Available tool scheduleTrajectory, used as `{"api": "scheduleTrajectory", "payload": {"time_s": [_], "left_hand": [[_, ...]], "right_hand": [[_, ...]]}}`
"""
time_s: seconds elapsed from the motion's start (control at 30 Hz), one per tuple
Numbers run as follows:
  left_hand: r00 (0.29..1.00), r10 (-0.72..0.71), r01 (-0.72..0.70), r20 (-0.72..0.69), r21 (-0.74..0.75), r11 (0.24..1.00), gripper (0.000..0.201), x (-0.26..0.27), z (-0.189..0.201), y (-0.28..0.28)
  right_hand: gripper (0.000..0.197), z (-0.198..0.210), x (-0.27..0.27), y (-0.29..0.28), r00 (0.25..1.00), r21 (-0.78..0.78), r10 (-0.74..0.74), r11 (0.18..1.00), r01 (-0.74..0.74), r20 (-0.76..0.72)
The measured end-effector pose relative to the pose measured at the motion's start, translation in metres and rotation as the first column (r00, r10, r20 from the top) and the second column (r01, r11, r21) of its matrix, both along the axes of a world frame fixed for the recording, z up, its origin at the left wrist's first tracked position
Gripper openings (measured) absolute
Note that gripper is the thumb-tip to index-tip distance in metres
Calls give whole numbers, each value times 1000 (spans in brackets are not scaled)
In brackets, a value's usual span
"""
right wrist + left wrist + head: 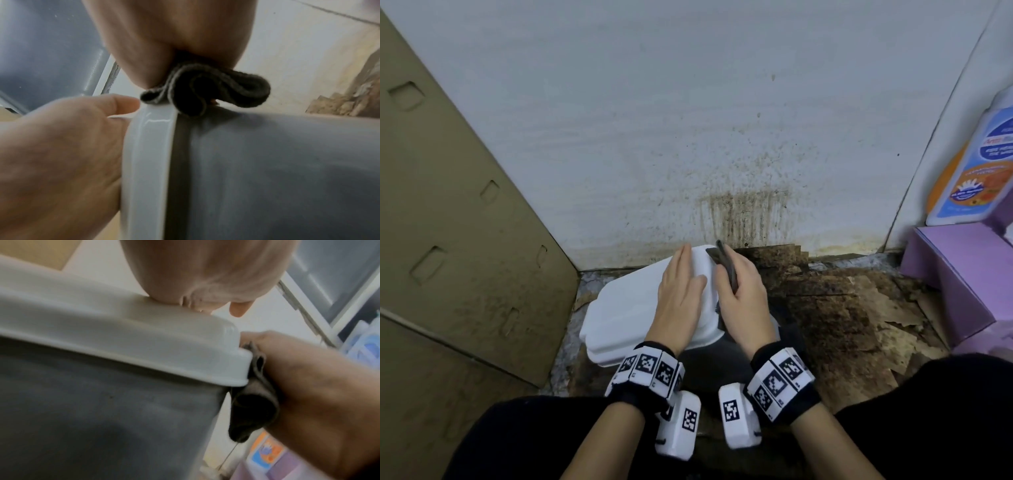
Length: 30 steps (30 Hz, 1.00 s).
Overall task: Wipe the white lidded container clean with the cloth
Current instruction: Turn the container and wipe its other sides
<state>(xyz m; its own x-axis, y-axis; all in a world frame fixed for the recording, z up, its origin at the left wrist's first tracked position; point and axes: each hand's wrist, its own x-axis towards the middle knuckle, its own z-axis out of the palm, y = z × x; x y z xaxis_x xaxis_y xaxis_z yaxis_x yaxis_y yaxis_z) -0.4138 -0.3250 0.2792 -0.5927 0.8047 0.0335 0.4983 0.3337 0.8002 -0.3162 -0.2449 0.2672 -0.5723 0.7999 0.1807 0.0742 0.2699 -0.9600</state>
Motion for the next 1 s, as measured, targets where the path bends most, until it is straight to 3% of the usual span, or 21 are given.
{"api": "scheduleTrajectory", "payload": {"time_s": [0.07, 0.17, 0.27, 0.37, 0.43, 0.5, 0.57, 0.73, 0.87, 1.0], "left_hand": [[950, 16, -77, 312, 182, 980, 58, 8, 11, -1], [904, 81, -217, 419, 289, 932, 49, 5, 22, -7], [933, 211, -288, 293, 253, 924, 42, -13, 22, -18], [930, 367, -366, -8, 52, 929, 45, -38, 7, -34], [876, 464, -481, -132, -154, 863, 50, -47, -9, -42], [839, 534, -535, -105, -338, 774, 61, -47, -19, -51], [825, 564, -513, -6, -423, 747, 73, -41, -23, -59], [832, 530, -432, 162, -408, 804, 90, -29, -26, -60], [828, 493, -356, 267, -430, 830, 121, -27, -30, -57], [865, 441, -304, 239, -449, 840, 103, -19, -33, -52]], "right_hand": [[42, 1, 6, 8, 998, -7, 13, 1000, -13, 67], [48, 2, 16, 18, 990, -27, 29, 999, -25, 137], [50, 3, 28, 28, 979, -47, 17, 999, -8, 204], [49, -1, 41, 38, 957, 4, -32, 999, 33, 288], [48, -2, 47, 42, 936, 72, -64, 997, 41, 345], [49, -5, 53, 45, 923, 94, -80, 994, 48, 377], [50, -9, 60, 49, 917, 109, -98, 992, 60, 387], [57, -18, 84, 64, 898, 37, -99, 995, 92, 429], [66, -21, 99, 69, 895, -28, -91, 993, 115, 438], [67, -29, 107, 78, 912, -133, -109, 976, 174, 395]]}}
